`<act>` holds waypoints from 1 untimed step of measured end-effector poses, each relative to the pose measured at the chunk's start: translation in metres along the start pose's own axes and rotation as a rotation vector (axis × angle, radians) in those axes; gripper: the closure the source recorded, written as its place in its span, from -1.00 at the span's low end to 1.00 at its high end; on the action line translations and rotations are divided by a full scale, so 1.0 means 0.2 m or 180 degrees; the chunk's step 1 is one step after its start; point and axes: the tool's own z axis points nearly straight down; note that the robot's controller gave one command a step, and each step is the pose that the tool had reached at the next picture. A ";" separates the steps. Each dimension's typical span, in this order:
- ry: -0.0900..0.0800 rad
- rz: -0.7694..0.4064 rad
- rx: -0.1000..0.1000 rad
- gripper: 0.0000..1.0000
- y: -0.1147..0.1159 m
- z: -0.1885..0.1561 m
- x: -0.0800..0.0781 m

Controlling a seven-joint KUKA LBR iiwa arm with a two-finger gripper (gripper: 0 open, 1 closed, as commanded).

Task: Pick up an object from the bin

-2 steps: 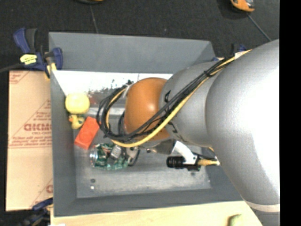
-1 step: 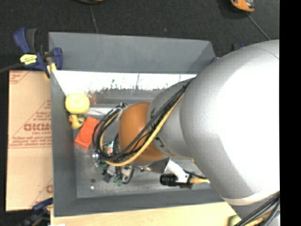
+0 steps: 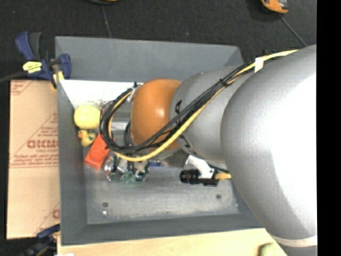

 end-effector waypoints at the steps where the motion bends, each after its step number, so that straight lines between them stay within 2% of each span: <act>1: 0.0020 -0.0532 0.0030 1.00 0.00 -0.26 0.03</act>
Offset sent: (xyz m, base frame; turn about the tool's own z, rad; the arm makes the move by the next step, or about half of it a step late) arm -0.0234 0.0041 0.0650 0.0544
